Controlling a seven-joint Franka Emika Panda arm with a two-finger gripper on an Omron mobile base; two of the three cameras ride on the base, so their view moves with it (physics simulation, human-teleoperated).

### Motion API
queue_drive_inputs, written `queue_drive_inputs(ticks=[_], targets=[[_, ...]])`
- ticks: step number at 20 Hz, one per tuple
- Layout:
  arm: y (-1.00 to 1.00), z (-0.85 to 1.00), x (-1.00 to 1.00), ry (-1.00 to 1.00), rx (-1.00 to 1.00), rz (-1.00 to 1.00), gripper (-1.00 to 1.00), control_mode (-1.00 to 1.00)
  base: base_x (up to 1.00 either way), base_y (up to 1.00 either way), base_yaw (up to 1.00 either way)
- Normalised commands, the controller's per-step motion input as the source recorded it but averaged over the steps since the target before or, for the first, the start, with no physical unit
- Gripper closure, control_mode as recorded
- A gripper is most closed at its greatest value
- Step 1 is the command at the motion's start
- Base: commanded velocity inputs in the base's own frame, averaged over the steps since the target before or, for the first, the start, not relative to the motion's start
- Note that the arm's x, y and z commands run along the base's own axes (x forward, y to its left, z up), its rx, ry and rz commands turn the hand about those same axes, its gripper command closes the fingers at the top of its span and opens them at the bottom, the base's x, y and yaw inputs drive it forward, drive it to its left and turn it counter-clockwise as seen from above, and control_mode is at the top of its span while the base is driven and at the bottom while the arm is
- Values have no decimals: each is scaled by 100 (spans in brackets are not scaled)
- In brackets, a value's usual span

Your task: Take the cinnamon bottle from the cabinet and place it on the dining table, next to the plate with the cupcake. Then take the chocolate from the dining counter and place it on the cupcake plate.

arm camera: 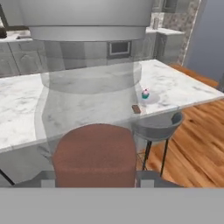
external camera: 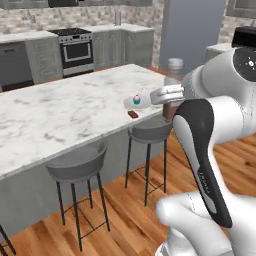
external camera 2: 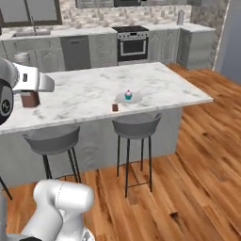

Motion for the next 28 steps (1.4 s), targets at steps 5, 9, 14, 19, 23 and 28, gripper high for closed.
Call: queue_drive_inputs(ticks=[5, 9, 14, 19, 23, 28], targets=[[0, 0, 0, 0, 0, 0, 100, 100, 84, -96, 34], [0, 0, 0, 0, 0, 0, 100, 100, 83, -88, 39], [0, 0, 0, 0, 0, 0, 100, 100, 80, -83, 41], [0, 0, 0, 0, 0, 0, 100, 100, 85, -73, 34], [0, 0, 0, 0, 0, 0, 100, 100, 89, -49, 25], [0, 0, 0, 0, 0, 0, 100, 100, 67, -3, 12]])
